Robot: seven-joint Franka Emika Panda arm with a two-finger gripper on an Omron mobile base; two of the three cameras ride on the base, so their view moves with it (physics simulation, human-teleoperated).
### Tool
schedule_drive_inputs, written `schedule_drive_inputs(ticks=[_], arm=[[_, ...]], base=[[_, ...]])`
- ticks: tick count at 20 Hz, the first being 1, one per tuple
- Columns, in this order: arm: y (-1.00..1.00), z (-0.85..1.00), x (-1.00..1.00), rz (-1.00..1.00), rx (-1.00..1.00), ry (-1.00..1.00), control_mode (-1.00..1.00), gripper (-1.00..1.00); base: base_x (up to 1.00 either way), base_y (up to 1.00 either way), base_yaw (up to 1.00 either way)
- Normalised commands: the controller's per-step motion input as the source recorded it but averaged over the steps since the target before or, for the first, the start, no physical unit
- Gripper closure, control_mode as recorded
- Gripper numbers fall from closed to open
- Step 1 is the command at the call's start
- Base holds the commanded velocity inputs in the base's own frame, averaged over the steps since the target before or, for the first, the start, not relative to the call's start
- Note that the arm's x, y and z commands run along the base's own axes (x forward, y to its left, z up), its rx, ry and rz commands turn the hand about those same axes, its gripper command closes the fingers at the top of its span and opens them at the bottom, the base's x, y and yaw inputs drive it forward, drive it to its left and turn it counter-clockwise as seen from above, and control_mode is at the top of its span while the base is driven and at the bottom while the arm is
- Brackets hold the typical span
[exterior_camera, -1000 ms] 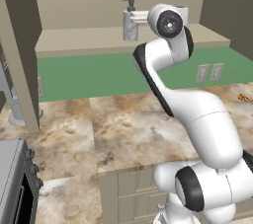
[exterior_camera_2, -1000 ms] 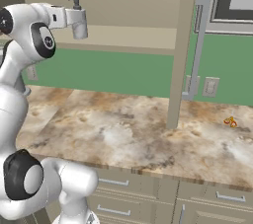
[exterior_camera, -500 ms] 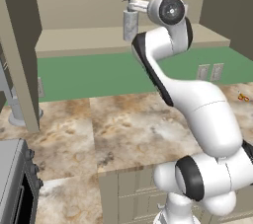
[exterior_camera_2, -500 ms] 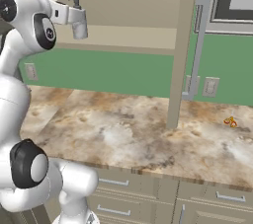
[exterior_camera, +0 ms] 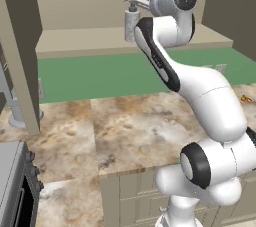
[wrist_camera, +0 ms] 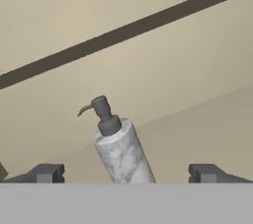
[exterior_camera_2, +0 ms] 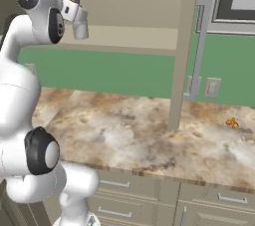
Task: Open the cabinet. Pick the soap dispenser and place it next to the sink. Then close the cabinet.
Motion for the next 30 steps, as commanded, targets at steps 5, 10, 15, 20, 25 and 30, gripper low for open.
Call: schedule_drive_inputs(ticks=[5,10,15,20,25,30], arm=[[0.02,0.06,0.05,0.25,0.02,0.06,-1.00,-1.00],[0.06,-0.02,0.09,0.22,0.00,0.00,-1.00,-1.00],[0.04,-0.07,0.09,0.13,-0.02,0.00,-1.00,-1.00],[0.04,-0.02,0.26,0.08,-0.04,0.00,-1.00,-1.00],[0.15,-0.02,0.20,0.07,-0.10,0.00,-1.00,-1.00],[0.11,-0.04,0.22,0.03,-0.13,0.00,-1.00,-1.00]], base=[[0.00,0.00,0.00],[0.00,0.00,0.00],[0.00,0.00,0.00],[0.00,0.00,0.00],[0.00,0.00,0.00],[0.00,0.00,0.00]])
